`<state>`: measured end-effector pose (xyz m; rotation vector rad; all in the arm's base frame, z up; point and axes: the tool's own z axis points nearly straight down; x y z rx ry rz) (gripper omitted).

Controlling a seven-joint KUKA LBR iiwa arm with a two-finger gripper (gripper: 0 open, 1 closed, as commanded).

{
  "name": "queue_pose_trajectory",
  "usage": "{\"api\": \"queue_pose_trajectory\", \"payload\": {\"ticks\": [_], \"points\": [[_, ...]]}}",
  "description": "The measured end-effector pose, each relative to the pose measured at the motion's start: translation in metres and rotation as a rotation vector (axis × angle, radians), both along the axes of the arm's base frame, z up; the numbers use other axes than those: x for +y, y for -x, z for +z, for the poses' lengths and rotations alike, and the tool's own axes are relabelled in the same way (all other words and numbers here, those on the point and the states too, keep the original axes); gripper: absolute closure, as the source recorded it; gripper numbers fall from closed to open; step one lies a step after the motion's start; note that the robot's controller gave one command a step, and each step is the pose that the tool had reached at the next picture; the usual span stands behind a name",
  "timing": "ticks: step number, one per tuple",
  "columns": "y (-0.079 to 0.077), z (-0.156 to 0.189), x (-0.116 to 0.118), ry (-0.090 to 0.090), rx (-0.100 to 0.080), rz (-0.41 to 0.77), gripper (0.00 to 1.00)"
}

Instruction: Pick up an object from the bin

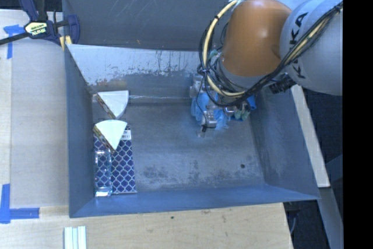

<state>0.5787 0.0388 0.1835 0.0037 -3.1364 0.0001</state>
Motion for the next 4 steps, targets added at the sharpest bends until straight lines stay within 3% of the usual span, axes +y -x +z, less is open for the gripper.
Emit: {"api": "queue_pose_trajectory", "payload": {"ticks": [1,2,3,4], "points": [[-0.002,0.005,0.0,0.0,-0.009,-0.001,0.0],[-0.046,-0.053,-0.016,0.0,-0.008,0.123,0.0],[-0.037,-0.068,-0.036,0.001,-0.01,0.168,0.0],[-0.04,-0.092,-0.055,-0.001,-0.011,0.1,0.0]]}}
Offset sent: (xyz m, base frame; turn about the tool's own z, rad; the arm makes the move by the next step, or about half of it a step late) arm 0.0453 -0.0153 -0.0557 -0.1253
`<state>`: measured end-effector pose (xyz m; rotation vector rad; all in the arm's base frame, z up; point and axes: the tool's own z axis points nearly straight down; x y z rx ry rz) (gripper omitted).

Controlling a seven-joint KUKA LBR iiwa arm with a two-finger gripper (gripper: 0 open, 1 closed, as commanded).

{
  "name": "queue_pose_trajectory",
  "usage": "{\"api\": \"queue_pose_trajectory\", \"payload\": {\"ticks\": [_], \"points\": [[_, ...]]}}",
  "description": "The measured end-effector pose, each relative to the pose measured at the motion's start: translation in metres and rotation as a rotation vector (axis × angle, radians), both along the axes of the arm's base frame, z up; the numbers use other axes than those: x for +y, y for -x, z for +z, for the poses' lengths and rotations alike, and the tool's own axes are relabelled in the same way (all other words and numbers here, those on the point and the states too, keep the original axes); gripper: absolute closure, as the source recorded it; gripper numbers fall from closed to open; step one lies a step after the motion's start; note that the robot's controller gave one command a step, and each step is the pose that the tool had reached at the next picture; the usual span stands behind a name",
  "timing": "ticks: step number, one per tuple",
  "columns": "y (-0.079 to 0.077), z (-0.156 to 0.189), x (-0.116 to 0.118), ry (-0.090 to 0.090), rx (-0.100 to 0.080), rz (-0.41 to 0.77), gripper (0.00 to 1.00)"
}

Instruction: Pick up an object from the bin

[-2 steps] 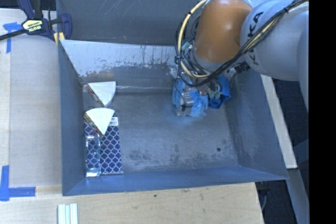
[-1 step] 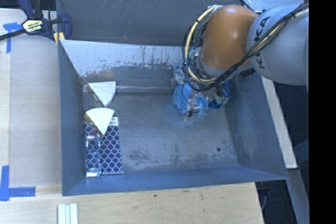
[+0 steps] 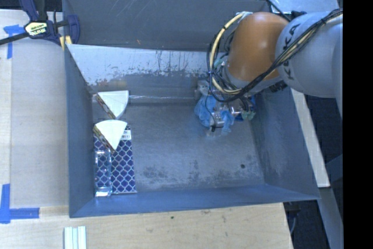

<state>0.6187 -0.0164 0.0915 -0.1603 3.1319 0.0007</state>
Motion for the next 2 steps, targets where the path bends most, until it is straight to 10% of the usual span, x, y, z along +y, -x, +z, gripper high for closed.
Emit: {"api": "queue_pose_trajectory", "payload": {"ticks": [1,2], "points": [[-0.0066,-0.0203,-0.0311,0.0,-0.004,0.097,1.0],[-0.0066,-0.0203,-0.0311,0.0,-0.004,0.096,1.0]]}}
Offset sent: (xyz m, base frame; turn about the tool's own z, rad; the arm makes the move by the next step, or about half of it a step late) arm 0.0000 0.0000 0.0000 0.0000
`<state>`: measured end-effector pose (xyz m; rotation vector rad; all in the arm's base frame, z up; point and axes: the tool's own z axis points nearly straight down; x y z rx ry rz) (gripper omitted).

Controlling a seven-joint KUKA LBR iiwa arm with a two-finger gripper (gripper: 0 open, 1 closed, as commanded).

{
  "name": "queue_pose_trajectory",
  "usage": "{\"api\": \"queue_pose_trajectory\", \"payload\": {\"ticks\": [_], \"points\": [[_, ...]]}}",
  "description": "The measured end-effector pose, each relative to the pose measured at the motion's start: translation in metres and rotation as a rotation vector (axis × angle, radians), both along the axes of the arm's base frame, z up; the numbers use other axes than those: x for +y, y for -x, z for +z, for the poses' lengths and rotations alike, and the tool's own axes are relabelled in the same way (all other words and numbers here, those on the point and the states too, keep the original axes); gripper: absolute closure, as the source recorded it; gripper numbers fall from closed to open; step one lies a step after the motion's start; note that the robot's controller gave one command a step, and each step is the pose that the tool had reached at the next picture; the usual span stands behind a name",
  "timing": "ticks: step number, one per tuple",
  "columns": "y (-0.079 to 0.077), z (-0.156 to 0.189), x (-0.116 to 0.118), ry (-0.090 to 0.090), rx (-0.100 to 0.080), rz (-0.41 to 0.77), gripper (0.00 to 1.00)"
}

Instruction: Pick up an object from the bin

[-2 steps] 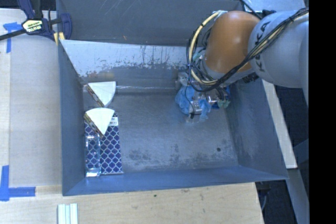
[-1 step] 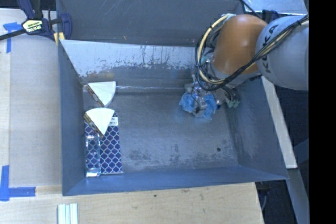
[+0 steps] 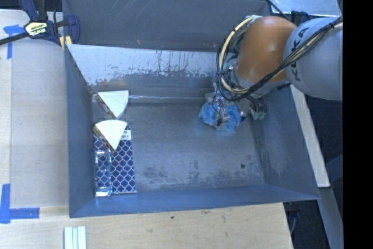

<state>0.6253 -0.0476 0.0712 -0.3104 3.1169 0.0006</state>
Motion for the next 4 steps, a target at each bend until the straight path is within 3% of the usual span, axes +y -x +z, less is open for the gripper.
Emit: {"api": "queue_pose_trajectory", "payload": {"ticks": [2,3,4], "points": [[-0.003,0.0,0.016,0.0,-0.005,0.007,1.0],[0.002,0.003,0.04,0.001,-0.001,0.046,1.0],[0.001,0.003,0.047,0.0,-0.002,0.046,1.0]]}}
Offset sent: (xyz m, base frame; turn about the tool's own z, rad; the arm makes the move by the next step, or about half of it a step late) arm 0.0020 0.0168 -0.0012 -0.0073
